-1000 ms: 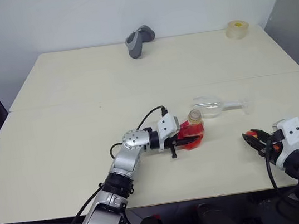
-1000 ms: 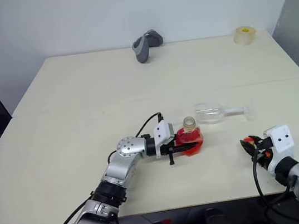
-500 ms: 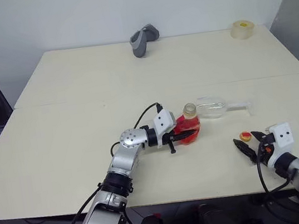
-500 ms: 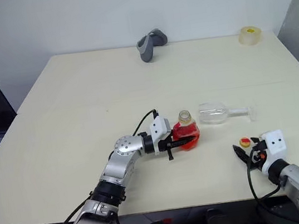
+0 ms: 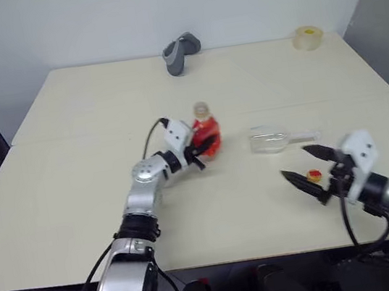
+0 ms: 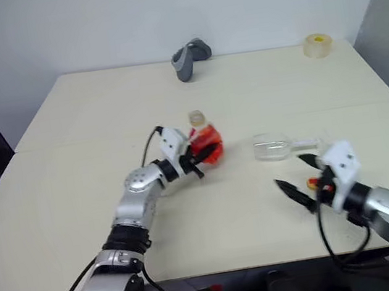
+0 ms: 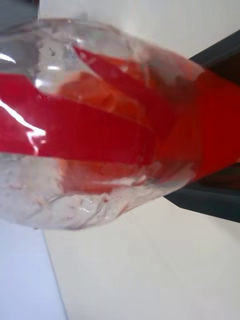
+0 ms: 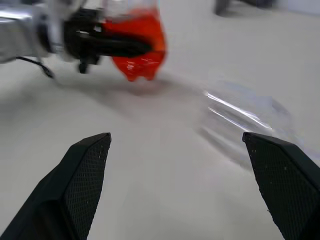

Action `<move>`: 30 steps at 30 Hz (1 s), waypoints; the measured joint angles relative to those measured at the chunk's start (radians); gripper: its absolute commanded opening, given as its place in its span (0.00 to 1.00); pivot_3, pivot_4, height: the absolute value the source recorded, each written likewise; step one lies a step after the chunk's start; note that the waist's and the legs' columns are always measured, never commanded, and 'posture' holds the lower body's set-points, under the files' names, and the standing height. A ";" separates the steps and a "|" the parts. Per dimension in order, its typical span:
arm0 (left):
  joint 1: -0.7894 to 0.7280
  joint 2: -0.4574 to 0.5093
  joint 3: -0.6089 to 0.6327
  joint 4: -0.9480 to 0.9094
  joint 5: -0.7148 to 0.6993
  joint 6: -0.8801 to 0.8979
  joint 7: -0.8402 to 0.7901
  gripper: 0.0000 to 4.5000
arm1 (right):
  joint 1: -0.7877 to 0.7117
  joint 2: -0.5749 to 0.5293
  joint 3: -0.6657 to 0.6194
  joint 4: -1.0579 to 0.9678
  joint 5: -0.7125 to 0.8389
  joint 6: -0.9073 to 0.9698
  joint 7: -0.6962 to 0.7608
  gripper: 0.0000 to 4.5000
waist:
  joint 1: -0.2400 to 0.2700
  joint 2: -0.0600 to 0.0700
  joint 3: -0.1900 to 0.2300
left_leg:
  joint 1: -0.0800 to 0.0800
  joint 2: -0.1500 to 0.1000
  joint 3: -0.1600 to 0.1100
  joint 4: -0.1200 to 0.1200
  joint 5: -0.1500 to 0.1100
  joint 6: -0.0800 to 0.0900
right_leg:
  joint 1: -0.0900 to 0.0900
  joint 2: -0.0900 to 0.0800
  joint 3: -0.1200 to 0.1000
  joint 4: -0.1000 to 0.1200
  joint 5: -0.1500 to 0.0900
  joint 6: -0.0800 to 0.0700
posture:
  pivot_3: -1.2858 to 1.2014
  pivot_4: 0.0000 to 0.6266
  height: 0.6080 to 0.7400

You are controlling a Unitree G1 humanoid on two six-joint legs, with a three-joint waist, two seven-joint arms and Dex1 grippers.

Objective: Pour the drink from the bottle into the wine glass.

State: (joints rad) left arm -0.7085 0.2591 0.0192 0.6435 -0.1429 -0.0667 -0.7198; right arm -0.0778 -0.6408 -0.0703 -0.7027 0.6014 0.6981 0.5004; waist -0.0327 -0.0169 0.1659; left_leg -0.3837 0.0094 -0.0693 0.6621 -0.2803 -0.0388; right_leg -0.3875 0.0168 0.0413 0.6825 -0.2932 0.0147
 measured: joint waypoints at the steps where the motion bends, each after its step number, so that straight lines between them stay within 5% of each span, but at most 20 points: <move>1: -0.022 0.017 0.027 0.047 0.000 -0.019 0.030 0.17 | -0.077 0.026 0.063 0.025 -0.022 0.009 -0.004 1.00 | 0.001 0.000 0.000 | 0.000 0.000 -0.001 0.000 0.000 0.000 | 0.000 0.000 -0.001 0.000 0.001 -0.002 | 0.52 0.24 1.00; 9: -0.127 0.098 0.154 0.329 0.005 -0.140 0.239 0.17 | -0.324 0.152 0.334 0.238 -0.194 -0.020 0.013 1.00 | 0.009 -0.001 0.000 | -0.014 -0.005 -0.004 0.003 0.001 -0.001 | -0.009 -0.008 -0.004 -0.001 0.002 -0.003 | 0.52 0.24 1.00; 21: -0.161 0.110 0.186 0.500 0.033 -0.206 0.425 0.17 | -0.383 0.193 0.365 0.315 -0.265 -0.057 0.081 1.00 | 0.006 -0.002 0.000 | -0.016 -0.008 -0.003 0.004 0.001 0.000 | -0.017 -0.011 -0.004 0.011 0.003 -0.003 | 0.52 0.24 1.00; 30: -0.149 0.100 0.215 0.502 0.014 -0.206 0.399 0.82 | -0.352 0.217 0.362 0.279 -0.265 -0.031 0.077 1.00 | 0.004 -0.002 -0.001 | -0.015 -0.008 -0.003 0.004 0.003 0.000 | -0.017 -0.011 -0.004 0.014 0.002 -0.003 | 0.52 0.24 1.00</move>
State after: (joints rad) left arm -0.8575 0.3592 0.2340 1.1458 -0.1285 -0.2723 -0.3212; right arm -0.4296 -0.4240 0.2915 -0.4238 0.3362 0.6667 0.5771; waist -0.0291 -0.0193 0.1652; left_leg -0.3982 0.0010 -0.0727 0.6663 -0.2777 -0.0386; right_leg -0.4045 0.0059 0.0377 0.6964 -0.2908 0.0116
